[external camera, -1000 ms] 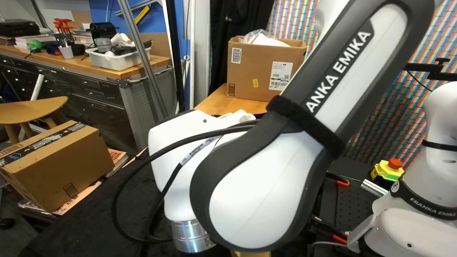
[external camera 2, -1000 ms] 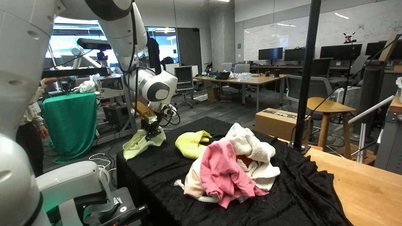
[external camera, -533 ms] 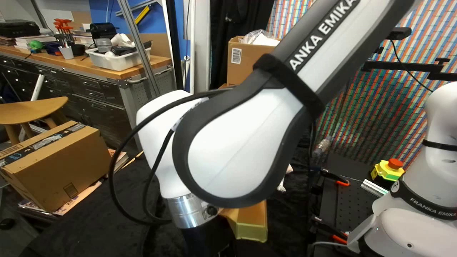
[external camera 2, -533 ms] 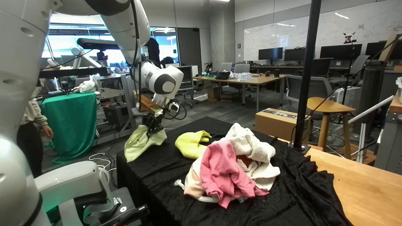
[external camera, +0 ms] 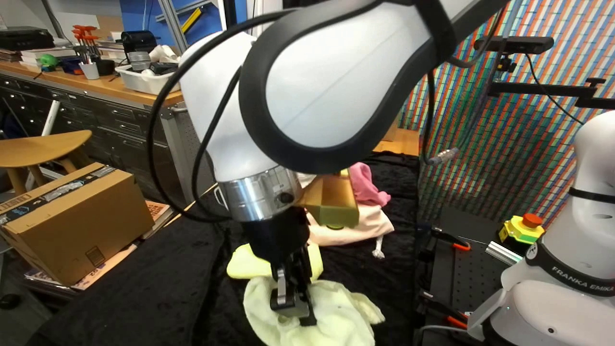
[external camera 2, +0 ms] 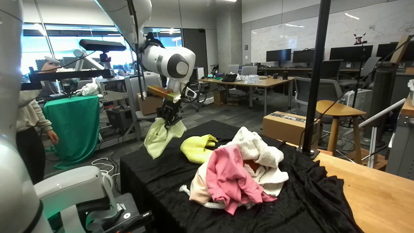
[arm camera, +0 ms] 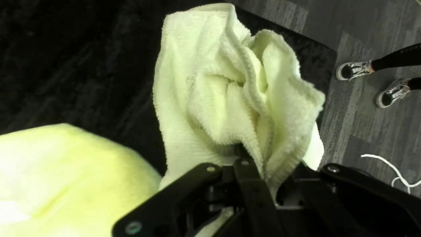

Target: Put the things on one heap

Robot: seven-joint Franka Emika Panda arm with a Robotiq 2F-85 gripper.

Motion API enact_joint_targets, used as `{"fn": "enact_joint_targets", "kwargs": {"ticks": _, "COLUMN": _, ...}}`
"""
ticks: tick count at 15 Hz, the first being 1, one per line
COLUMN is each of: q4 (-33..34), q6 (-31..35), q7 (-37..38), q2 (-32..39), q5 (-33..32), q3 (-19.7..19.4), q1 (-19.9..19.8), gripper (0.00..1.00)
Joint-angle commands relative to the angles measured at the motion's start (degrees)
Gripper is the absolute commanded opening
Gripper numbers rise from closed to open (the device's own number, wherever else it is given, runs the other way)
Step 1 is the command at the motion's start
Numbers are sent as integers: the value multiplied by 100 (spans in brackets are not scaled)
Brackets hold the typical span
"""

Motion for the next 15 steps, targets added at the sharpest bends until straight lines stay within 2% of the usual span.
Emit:
{"fn": "enact_joint_targets", "kwargs": {"ticks": 1, "q4": -89, "q6": 0, "q7": -178, "q2": -483, "q5": -522, "q3": -205, "q1": -124, "gripper": 5}}
{"fn": "enact_joint_targets", "kwargs": {"ticks": 11, "q4": -368, "q6": 1137, "q7": -25, "q2": -748, "q5": -2395, "q3": -834, "q1": -544, "gripper": 5}}
{"fn": "enact_joint_targets", "kwargs": {"ticks": 15, "q4": -370, "q6": 1407, "q7": -86, "q2": -517, "q5": -2457, "q3": -1016, "q1": -766, "gripper": 5}}
